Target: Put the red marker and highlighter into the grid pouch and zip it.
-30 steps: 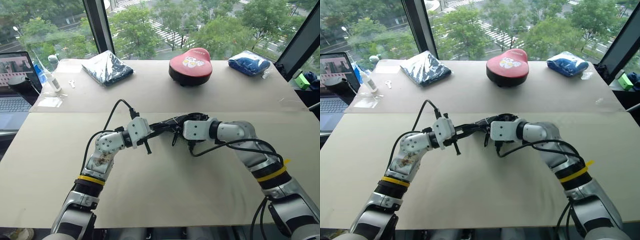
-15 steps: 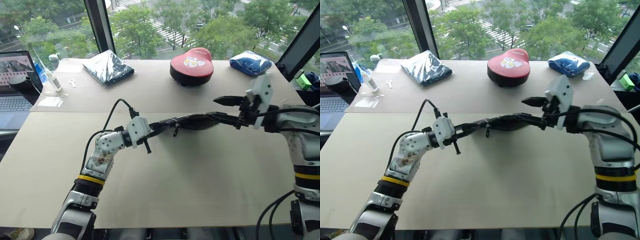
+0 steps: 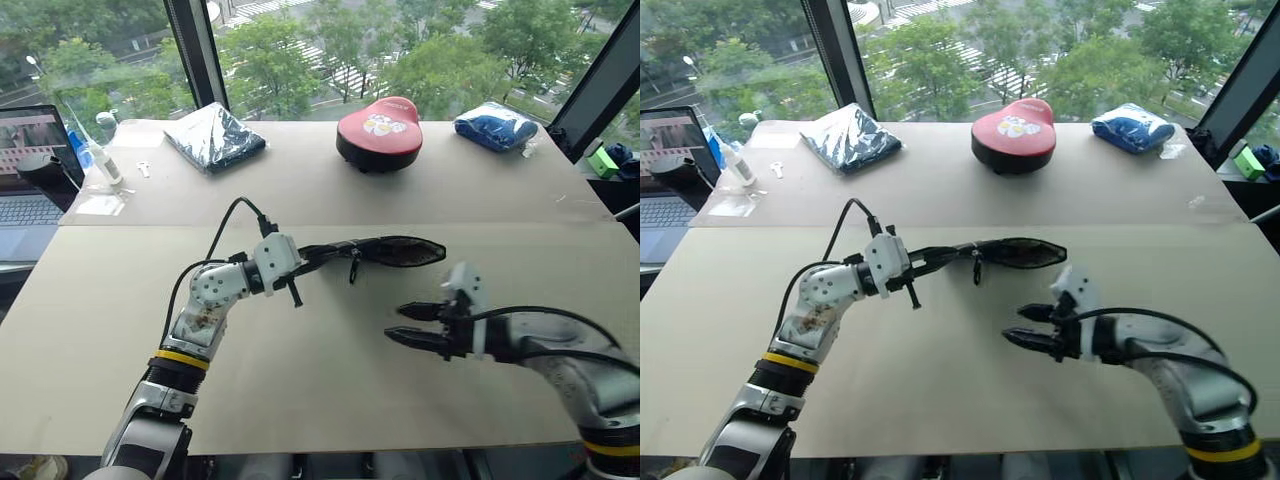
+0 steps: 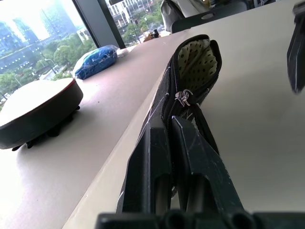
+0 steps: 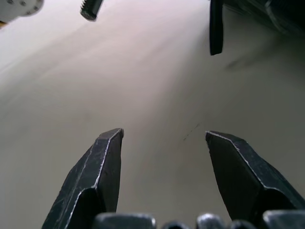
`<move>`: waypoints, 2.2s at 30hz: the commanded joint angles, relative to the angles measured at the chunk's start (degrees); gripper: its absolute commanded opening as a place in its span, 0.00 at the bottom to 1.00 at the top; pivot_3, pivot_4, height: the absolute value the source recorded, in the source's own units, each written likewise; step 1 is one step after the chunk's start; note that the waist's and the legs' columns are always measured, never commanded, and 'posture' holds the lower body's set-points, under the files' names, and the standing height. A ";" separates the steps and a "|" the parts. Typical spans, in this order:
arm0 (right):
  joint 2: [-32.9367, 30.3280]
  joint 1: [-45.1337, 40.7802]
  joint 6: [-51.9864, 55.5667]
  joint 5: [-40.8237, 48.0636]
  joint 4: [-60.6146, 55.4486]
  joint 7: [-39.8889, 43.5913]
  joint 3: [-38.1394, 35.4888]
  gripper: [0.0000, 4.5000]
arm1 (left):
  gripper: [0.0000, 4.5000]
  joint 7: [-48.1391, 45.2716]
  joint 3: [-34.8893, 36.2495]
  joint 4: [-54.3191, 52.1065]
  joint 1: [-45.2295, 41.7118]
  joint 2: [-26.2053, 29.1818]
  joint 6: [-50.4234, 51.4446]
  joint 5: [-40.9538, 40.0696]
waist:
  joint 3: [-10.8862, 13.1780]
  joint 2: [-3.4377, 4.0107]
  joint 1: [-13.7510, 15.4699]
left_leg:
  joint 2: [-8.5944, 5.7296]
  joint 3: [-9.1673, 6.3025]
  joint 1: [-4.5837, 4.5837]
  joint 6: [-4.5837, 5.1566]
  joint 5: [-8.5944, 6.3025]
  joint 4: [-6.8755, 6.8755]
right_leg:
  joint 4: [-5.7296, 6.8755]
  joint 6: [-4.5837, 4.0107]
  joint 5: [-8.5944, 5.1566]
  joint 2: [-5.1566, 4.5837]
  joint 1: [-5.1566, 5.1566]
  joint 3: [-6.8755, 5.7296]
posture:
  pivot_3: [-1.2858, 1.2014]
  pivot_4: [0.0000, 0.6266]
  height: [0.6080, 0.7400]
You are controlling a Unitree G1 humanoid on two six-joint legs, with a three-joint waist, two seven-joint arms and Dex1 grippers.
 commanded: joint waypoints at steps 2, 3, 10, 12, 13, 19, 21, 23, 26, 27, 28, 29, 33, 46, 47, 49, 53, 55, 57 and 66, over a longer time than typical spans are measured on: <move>4.46 -5.98 -2.79 -5.30 2.40 -6.54 3.47 0.68 | 0.00 -0.11 0.53 -1.56 -1.08 0.06 -0.61 -0.45 | 0.00 0.00 -0.02 | -0.03 0.01 -0.02 -0.26 0.16 0.00 | 0.00 0.00 0.00 0.03 -0.03 -0.01 | 0.52 0.24 1.00; 5.87 -7.28 -2.98 -6.05 2.95 -7.64 4.31 0.68 | 0.00 0.01 0.64 -1.53 -1.11 0.06 -0.65 -0.42 | 0.00 0.00 0.04 | -0.05 -0.01 -0.03 -0.31 0.19 0.00 | 0.00 0.00 0.00 0.03 -0.03 -0.04 | 0.52 0.24 1.00; 11.21 -13.73 -4.56 -10.23 9.42 -11.51 7.02 0.68 | 0.00 0.11 0.69 -1.26 -1.17 0.00 -0.95 -0.35 | 0.00 0.00 -0.07 | -0.11 -0.01 -0.03 -0.31 0.20 0.00 | -0.01 0.00 0.00 0.06 -0.01 -0.06 | 0.52 0.24 1.00; 12.78 -15.50 -3.62 -9.81 10.01 -12.25 6.32 0.68 | 0.00 0.11 0.73 -0.95 -1.22 0.00 -1.19 -0.29 | 0.00 0.01 -0.19 | -0.11 -0.01 -0.03 -0.31 0.20 0.00 | 0.00 0.00 0.00 0.06 -0.02 -0.06 | 0.52 0.24 1.00; 13.39 -16.21 -3.46 -9.60 9.94 -12.47 6.13 0.68 | 0.00 0.14 0.78 -0.77 -1.24 -0.01 -1.28 -0.28 | 0.00 0.01 -0.24 | -0.10 -0.01 -0.03 -0.32 0.20 -0.01 | 0.00 0.00 0.00 0.08 -0.03 -0.06 | 0.52 0.24 1.00; 14.28 -17.65 -2.80 -9.11 9.02 -12.16 5.94 0.68 | 0.00 0.31 0.86 -0.42 -1.00 -0.01 -1.52 -0.17 | 0.00 0.01 -0.21 | -0.10 -0.01 -0.02 -0.32 0.20 -0.03 | 0.01 0.00 0.00 0.13 -0.03 -0.07 | 0.52 0.24 1.00; 13.96 -17.27 -3.04 -8.74 8.53 -11.38 6.08 0.56 | 0.00 0.39 0.85 -0.58 -0.74 0.03 -1.58 -0.14 | 0.00 0.01 -0.26 | -0.10 0.00 -0.03 -0.31 0.20 -0.02 | 0.00 0.00 0.00 0.12 -0.01 -0.06 | 0.52 0.24 1.00; 13.38 -16.69 -3.38 -8.45 8.02 -10.37 6.20 0.42 | 0.00 0.50 0.84 -0.58 -0.67 0.02 -1.65 -0.09 | 0.00 0.01 -0.28 | -0.10 0.00 -0.02 -0.31 0.19 -0.02 | 0.01 0.00 0.00 0.12 -0.02 -0.06 | 0.52 0.24 1.00; 13.01 -16.23 -3.57 -8.17 7.69 -9.65 5.66 0.20 | 0.00 0.69 0.85 -0.63 -0.65 -0.01 -1.64 -0.05 | 0.00 0.01 -0.28 | -0.09 -0.01 -0.02 -0.31 0.20 -0.03 | 0.02 0.00 0.00 0.13 -0.03 -0.06 | 0.52 0.24 1.00; 13.02 -16.17 -3.48 -7.87 7.56 -9.44 5.30 0.12 | 0.00 0.76 0.85 -0.63 -0.63 -0.03 -1.63 -0.04 | 0.00 0.01 -0.28 | -0.09 -0.01 -0.02 -0.31 0.19 -0.03 | 0.02 0.00 0.00 0.13 -0.03 -0.06 | 0.52 0.24 1.00; 12.92 -16.12 -3.25 -7.59 7.38 -9.14 5.06 0.06 | 0.00 0.83 0.84 -0.61 -0.61 -0.06 -1.64 -0.02 | 0.00 0.01 -0.27 | -0.09 0.00 -0.02 -0.31 0.20 -0.03 | 0.01 0.00 0.00 0.13 -0.02 -0.06 | 0.52 0.24 1.00; 12.70 -16.02 -3.33 -7.61 7.08 -8.87 4.98 0.01 | 0.00 0.92 0.82 -0.73 -0.52 -0.09 -1.59 0.00 | 0.00 0.01 -0.28 | -0.09 -0.01 -0.02 -0.31 0.19 -0.02 | 0.01 0.00 0.00 0.13 -0.02 -0.06 | 0.52 0.24 1.00; 11.52 -15.44 -3.42 -7.61 6.23 -7.71 5.31 0.01 | 0.00 1.26 0.69 -1.12 -0.22 -0.21 -1.47 0.11 | 0.00 0.01 -0.27 | -0.09 0.00 -0.02 -0.29 0.18 -0.02 | 0.01 0.00 0.00 0.13 -0.02 -0.06 | 0.52 0.24 1.00; -3.98 -12.32 -4.54 -7.77 10.18 -2.24 -2.43 0.01 | 0.00 2.09 0.60 -0.46 0.10 -1.35 -1.97 0.71 | 0.00 0.00 -0.09 | -0.10 0.02 -0.04 -0.23 0.15 -0.01 | -0.05 0.00 0.00 0.10 0.02 -0.07 | 0.52 0.24 1.00; -5.37 -12.06 -5.01 -7.85 10.98 -1.53 -3.19 0.01 | 0.00 2.03 0.60 -0.34 0.08 -1.44 -2.02 0.69 | 0.00 0.00 -0.13 | -0.10 0.04 -0.02 -0.15 0.10 -0.01 | -0.05 0.00 0.00 0.09 0.03 -0.05 | 0.52 0.24 1.00; -8.01 -11.42 -5.96 -7.93 12.43 -0.10 -4.60 0.01 | 0.00 1.99 0.55 -0.20 0.01 -1.64 -2.07 0.69 | 0.00 0.00 -0.17 | -0.07 0.04 -0.01 0.00 0.01 -0.02 | -0.04 0.00 0.00 0.11 0.03 -0.06 | 0.52 0.24 1.00; -11.73 -10.27 -7.60 -8.52 15.76 1.19 -7.01 0.01 | 0.00 1.90 0.59 0.01 -0.11 -1.80 -2.11 0.61 | 0.00 0.00 -0.16 | -0.06 0.04 -0.01 0.02 0.00 -0.02 | -0.05 0.00 0.00 0.10 0.04 -0.04 | 0.52 0.24 1.00; -12.99 -9.54 -8.32 -8.58 16.82 1.71 -7.80 0.01 | 0.00 1.81 0.67 0.14 -0.14 -1.80 -2.15 0.57 | 0.00 0.00 -0.15 | -0.06 0.04 -0.02 0.03 0.00 -0.02 | -0.06 0.00 0.00 0.10 0.04 -0.04 | 0.52 0.24 1.00; -13.48 -9.06 -8.70 -8.38 17.09 1.97 -8.21 0.01 | 0.00 1.76 0.67 0.19 -0.14 -1.82 -2.17 0.55 | 0.00 0.00 -0.12 | -0.06 0.04 -0.02 0.03 -0.01 -0.02 | -0.06 0.00 0.00 0.09 0.04 -0.04 | 0.52 0.24 1.00; -10.93 -10.13 -8.27 -6.87 17.28 0.34 -8.96 0.14 | 0.00 1.39 0.72 1.00 -1.01 -2.08 -2.19 0.14 | 0.00 -0.01 -0.11 | -0.03 0.04 -0.02 0.03 -0.01 -0.01 | -0.06 0.00 0.00 0.08 0.05 -0.02 | 0.52 0.24 1.00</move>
